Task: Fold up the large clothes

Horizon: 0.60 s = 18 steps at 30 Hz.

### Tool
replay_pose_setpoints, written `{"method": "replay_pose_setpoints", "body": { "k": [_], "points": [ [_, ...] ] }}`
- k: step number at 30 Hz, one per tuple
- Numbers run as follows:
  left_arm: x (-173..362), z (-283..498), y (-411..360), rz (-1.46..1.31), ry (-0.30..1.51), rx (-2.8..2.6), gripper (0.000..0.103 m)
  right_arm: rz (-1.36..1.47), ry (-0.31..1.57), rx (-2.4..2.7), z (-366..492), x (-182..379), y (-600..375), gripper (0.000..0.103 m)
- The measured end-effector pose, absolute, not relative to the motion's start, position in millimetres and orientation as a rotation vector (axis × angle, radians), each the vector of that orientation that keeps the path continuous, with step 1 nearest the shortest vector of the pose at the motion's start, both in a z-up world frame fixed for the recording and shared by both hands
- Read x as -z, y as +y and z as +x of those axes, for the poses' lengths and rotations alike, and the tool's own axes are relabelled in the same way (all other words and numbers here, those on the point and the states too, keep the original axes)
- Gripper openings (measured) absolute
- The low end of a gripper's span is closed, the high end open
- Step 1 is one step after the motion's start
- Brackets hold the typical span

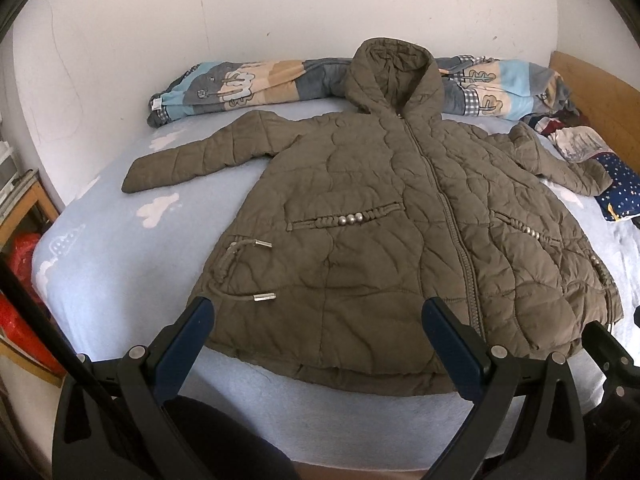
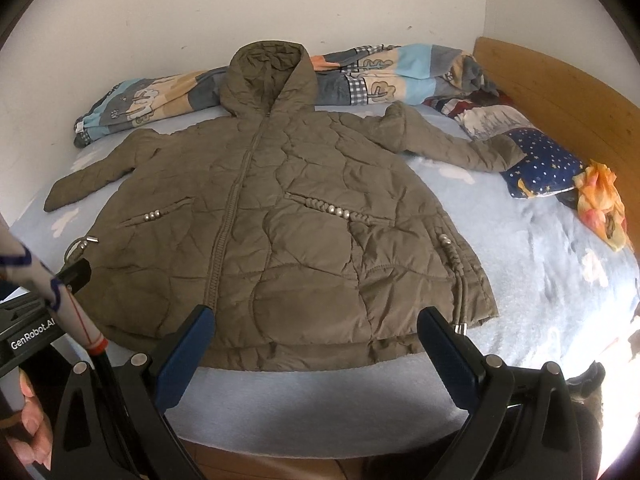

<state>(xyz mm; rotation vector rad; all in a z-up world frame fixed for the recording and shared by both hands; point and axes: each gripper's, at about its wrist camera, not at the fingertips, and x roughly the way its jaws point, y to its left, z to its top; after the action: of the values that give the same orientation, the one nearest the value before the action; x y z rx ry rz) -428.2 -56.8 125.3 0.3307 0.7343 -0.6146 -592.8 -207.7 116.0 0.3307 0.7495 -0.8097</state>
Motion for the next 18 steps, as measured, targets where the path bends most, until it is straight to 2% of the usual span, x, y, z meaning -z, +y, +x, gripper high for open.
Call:
{"method": "replay_pose_setpoints", "body": {
  "k": [18],
  "points": [
    [-122.8,-429.3,-54.0,0.337,0.731,0.605,0.103,0.333,0.754,0.809,-596.7,-113.9,-207.9,0.103]
  ]
}}
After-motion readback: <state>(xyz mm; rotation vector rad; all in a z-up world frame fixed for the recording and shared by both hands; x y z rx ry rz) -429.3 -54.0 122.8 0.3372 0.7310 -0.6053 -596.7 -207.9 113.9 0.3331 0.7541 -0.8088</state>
